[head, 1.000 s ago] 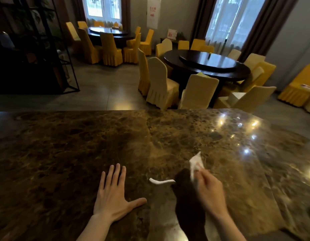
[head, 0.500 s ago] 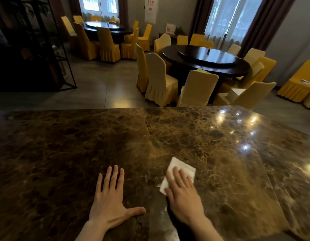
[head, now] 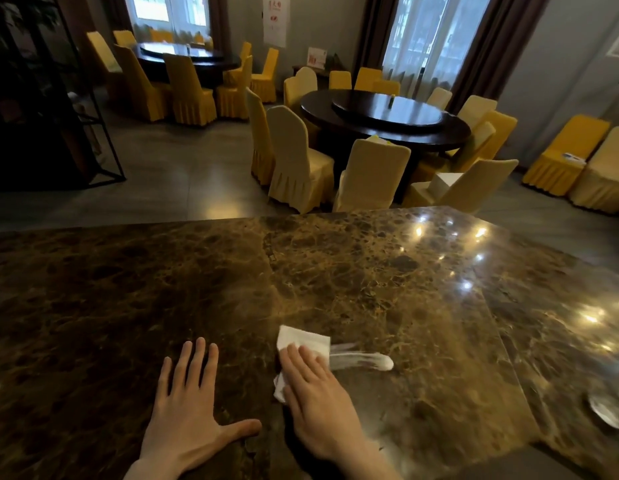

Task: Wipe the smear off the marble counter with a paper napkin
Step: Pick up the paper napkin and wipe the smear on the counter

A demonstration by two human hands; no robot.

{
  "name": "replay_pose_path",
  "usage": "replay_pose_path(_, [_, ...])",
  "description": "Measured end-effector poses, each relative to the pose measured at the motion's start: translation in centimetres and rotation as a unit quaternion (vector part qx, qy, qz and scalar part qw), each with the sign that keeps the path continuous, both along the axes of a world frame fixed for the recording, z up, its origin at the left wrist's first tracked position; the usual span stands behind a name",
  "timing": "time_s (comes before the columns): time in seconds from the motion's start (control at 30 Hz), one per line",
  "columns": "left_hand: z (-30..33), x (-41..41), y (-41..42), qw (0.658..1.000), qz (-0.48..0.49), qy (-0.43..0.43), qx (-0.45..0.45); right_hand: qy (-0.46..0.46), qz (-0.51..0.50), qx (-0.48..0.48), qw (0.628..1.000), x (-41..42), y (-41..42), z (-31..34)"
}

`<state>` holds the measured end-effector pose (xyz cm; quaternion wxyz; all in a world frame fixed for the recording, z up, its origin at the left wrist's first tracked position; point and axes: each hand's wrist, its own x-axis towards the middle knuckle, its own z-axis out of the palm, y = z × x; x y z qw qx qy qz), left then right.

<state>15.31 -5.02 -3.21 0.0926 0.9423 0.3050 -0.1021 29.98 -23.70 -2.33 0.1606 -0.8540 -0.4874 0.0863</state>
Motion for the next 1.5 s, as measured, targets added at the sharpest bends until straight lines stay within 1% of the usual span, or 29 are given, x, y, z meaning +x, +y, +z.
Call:
replay_pose_path(0.07, [0.0, 0.1, -0.1, 1.000, 0.004, -0.015, -0.005, -0.011, -0.068, 0.009, 0.998, 1.9, -2.2, 0.0])
replay_pose_path(0.17, [0.2, 0.1, -0.2, 1.000, 0.003, -0.008, 0.000, -0.003, -0.182, 0.013, 0.983, 4.5, -4.7, 0.1])
replay_pose_path(0.23, [0.3, 0.1, -0.2, 1.000, 0.004, -0.009, -0.004, -0.002, -0.212, -0.004, 0.977, 4.6, -4.7, 0.0])
replay_pose_path(0.27, [0.3, 0.1, -0.3, 1.000, 0.005, -0.006, -0.003, -0.008, -0.213, -0.011, 0.977, 4.2, -4.3, -0.1])
replay_pose_path(0.33, [0.5, 0.1, -0.3, 1.000, 0.006, -0.003, -0.001, -0.011, -0.175, -0.007, 0.984, 2.7, -2.9, -0.2])
replay_pose_path(0.47, [0.6, 0.2, -0.3, 1.000, 0.007, -0.002, -0.001, 0.018, -0.020, 0.018, 0.999, -0.5, -0.8, -0.5])
replay_pose_path(0.5, [0.6, 0.3, -0.3, 1.000, 0.008, -0.002, 0.000, 0.016, -0.004, 0.018, 1.000, -0.6, -0.9, -0.6])
replay_pose_path(0.53, [0.6, 0.3, -0.3, 1.000, 0.008, -0.002, -0.001, 0.006, -0.014, 0.022, 1.000, -0.1, -1.4, -0.6])
replay_pose_path(0.6, [0.6, 0.3, -0.3, 1.000, 0.010, -0.007, -0.006, -0.016, -0.092, 0.038, 0.995, 1.6, -2.8, -0.4])
replay_pose_path(0.67, [0.6, 0.2, -0.3, 1.000, 0.009, -0.012, -0.006, -0.022, -0.185, 0.038, 0.982, 3.6, -4.2, 0.0])
replay_pose_path(0.77, [0.4, 0.1, -0.3, 1.000, 0.010, -0.022, -0.006, -0.016, -0.234, 0.033, 0.972, 3.8, -3.7, 0.2])
replay_pose_path(0.83, [0.3, 0.1, -0.3, 1.000, 0.011, -0.029, -0.005, -0.011, -0.211, 0.056, 0.976, 2.3, -2.5, 0.3])
replay_pose_path(0.93, [0.2, 0.0, -0.1, 0.999, 0.010, -0.039, -0.005, 0.008, -0.115, 0.109, 0.987, 0.1, -1.6, 0.6])
replay_pose_path(0.97, [0.1, 0.0, 0.0, 0.999, 0.010, -0.040, -0.004, 0.023, -0.102, 0.131, 0.986, -0.1, -1.6, 1.1])
replay_pose_path(1.0, [0.1, -0.1, 0.0, 0.999, 0.011, -0.041, -0.004, 0.053, -0.110, 0.156, 0.980, 0.2, -1.7, 1.7])
replay_pose_path(1.07, [0.0, -0.1, -0.1, 0.999, 0.011, -0.047, -0.002, 0.109, -0.165, 0.228, 0.953, 1.6, -2.5, 2.9])
replay_pose_path(1.13, [0.0, -0.1, -0.2, 0.998, 0.014, -0.060, -0.003, 0.090, -0.245, 0.292, 0.920, 4.0, -4.0, 3.9])
replay_pose_path(1.17, [-0.1, -0.1, -0.2, 0.998, 0.015, -0.063, -0.006, 0.064, -0.278, 0.301, 0.910, 5.3, -4.9, 4.2])
replay_pose_path(1.23, [-0.1, -0.1, -0.2, 0.998, 0.012, -0.063, -0.006, 0.002, -0.311, 0.274, 0.910, 7.2, -6.8, 4.2])
replay_pose_path(1.3, [-0.2, -0.2, -0.2, 0.998, 0.010, -0.061, -0.006, -0.034, -0.308, 0.202, 0.929, 7.6, -7.7, 3.2])
replay_pose_path(1.4, [-0.3, -0.3, -0.2, 0.997, 0.011, -0.074, -0.008, -0.034, -0.281, 0.080, 0.956, 5.8, -7.3, 0.9])
replay_pose_path(1.5, [-0.4, -0.3, -0.2, 0.998, 0.009, -0.067, 0.002, -0.089, -0.228, 0.032, 0.969, 3.4, -5.5, 0.4])
